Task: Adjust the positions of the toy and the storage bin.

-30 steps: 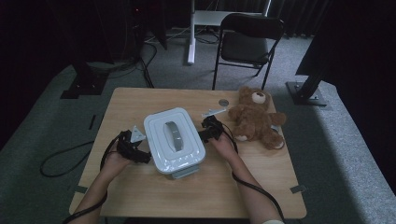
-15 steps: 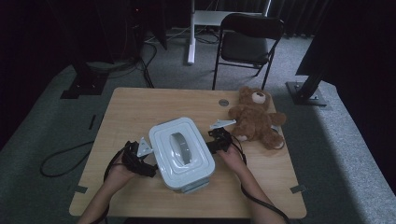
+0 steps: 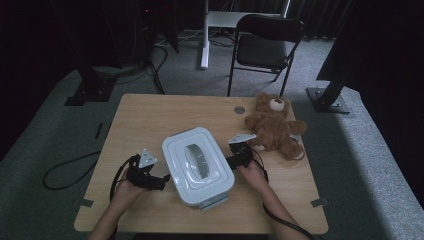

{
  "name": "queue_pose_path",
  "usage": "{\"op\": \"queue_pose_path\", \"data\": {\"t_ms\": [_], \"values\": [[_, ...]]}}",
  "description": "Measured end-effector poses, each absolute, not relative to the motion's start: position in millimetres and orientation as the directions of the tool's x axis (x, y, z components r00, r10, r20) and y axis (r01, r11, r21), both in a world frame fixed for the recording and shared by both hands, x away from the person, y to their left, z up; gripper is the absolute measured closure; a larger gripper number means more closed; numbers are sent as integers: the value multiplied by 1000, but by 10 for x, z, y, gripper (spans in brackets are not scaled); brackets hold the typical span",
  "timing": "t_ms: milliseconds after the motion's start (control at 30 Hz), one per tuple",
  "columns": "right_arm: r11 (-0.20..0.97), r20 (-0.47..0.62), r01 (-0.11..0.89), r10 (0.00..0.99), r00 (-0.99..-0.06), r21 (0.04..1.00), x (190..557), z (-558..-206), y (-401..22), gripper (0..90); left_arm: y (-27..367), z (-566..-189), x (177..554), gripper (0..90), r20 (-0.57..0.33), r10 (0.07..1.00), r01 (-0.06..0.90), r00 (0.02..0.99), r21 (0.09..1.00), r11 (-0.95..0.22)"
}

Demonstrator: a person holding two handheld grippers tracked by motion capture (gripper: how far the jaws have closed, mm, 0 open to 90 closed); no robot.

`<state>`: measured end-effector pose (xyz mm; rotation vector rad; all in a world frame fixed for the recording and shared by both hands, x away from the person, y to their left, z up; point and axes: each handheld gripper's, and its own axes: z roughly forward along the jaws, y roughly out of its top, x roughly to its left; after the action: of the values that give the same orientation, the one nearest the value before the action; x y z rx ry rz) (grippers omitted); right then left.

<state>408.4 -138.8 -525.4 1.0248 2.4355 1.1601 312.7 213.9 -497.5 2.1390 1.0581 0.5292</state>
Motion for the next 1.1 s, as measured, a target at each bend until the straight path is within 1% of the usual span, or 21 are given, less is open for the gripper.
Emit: {"op": "queue_pose_path", "data": {"t_ms": [67,100,167,267,367,467,567,633,700,800,900,1067,1100], "values": [[443,53,484,694,-718,755,4066,-5265,-1398,135,2166,-4976,3108,19,64,813,530,578,728,-435],[446,55,484,691,-721,753,4048,-5272,-1415,134,2215,-4966,3056,19,48,825,535,564,739,-409],[449,44,472,688,-724,759,3970,-5281,-1470,135,2246,-4944,3010,19,36,825,534,564,746,-398],[455,31,463,687,-726,761,3918,-5288,-1503,135,2265,-4914,2970,19,46,827,527,560,751,-398],[484,-7,449,686,-728,752,3819,-5311,-1560,135,2317,-4841,2921,19,40,832,522,553,762,-384],[470,12,448,680,-733,760,3739,-5320,-1650,134,2339,-4755,2871,19,61,831,497,553,777,-388],[462,1,445,693,-721,767,3665,-5329,-1756,134,2342,-4649,2834,19,43,831,494,554,786,-370],[435,15,450,706,-708,780,3609,-5352,-1831,137,2335,-4581,2819,19,31,836,500,548,789,-357],[436,26,462,705,-709,773,3563,-5391,-1893,137,2316,-4516,2805,19,4,832,498,555,800,-336],[449,14,469,711,-703,761,3489,-5451,-1969,137,2259,-4423,2793,19,19,829,492,559,797,-351],[440,25,485,721,-692,755,3428,-5487,-2047,137,2188,-4338,2796,19,-6,808,507,589,781,-364],[430,31,495,731,-681,755,3356,-5500,-2144,137,2055,-4258,2777,19,19,788,484,616,779,-397],[425,28,494,737,-676,759,3273,-5490,-2241,137,1953,-4203,2761,19,35,767,461,640,782,-420]]}}
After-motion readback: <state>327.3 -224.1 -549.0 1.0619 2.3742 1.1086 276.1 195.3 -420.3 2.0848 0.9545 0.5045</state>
